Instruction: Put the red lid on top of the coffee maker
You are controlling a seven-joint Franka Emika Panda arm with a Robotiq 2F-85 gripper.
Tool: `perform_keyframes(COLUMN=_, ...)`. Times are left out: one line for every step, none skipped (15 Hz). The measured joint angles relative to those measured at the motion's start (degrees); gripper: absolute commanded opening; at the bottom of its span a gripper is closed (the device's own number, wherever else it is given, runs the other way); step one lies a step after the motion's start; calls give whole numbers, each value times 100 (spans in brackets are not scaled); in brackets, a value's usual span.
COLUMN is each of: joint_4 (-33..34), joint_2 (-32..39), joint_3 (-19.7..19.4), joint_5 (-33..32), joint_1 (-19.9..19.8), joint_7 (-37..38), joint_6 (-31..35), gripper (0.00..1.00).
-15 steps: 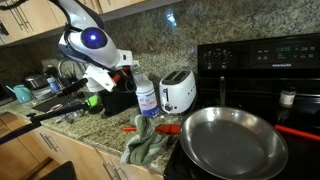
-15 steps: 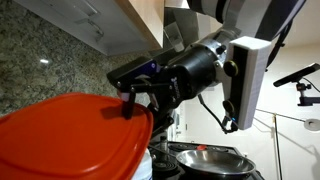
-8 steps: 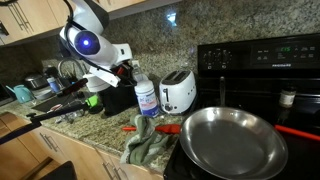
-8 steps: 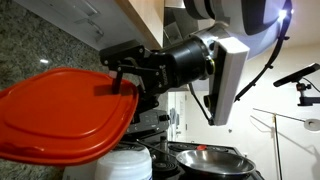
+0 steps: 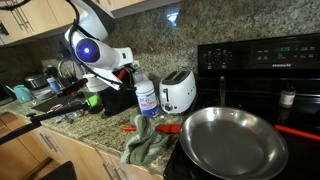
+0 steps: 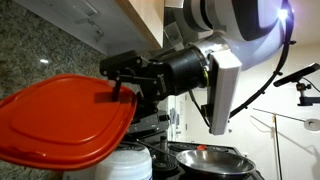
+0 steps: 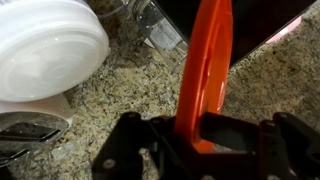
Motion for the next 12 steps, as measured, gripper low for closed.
perform_keyframes(joint_4=7, joint_2=-12, joint_3=-11, joint_5=1, joint_1=-3, joint_7=0, joint_6=0, gripper=0)
perform_keyframes(joint_4=9, joint_2=-36, joint_3=-12, joint_5=0, joint_1=-5, joint_7=1, joint_6=0, gripper=0)
perform_keyframes(joint_4=2, joint_2=-69, joint_3=-3, joint_5=-58, joint_1=-4, joint_7=82, joint_6=0, gripper=0)
perform_keyframes(joint_4=-18, joint_2=-115, joint_3=16, joint_5=-131, joint_1=-2, joint_7=170, joint_6=-1, gripper=0)
perform_keyframes(joint_4=-60, joint_2=-179, joint_3=50, joint_5=-246, joint_1=2, joint_7=280, joint_6=-1, gripper=0)
perform_keyframes(joint_4=-130, joint_2=-258, joint_3=93, joint_5=-414, joint_1=7, joint_7=452, joint_6=0, gripper=0)
perform_keyframes(joint_4=-214, joint_2=-355, joint_3=143, joint_5=-554, joint_1=9, joint_7=611, joint_6=-1, gripper=0)
perform_keyframes(joint_4=-299, joint_2=-448, joint_3=198, joint_5=-685, joint_1=12, joint_7=769, joint_6=-1, gripper=0)
perform_keyframes(joint_4=-377, joint_2=-534, joint_3=253, joint_5=-786, joint_1=22, joint_7=900, joint_6=-1, gripper=0)
perform_keyframes(joint_4=-441, joint_2=-601, joint_3=310, joint_5=-880, joint_1=31, joint_7=1033, joint_6=0, gripper=0)
perform_keyframes(joint_4=-490, joint_2=-654, joint_3=358, joint_5=-952, joint_1=42, joint_7=1148, joint_6=0, gripper=0)
perform_keyframes(joint_4=-520, joint_2=-691, joint_3=384, joint_5=-994, joint_1=62, joint_7=1231, joint_6=0, gripper=0)
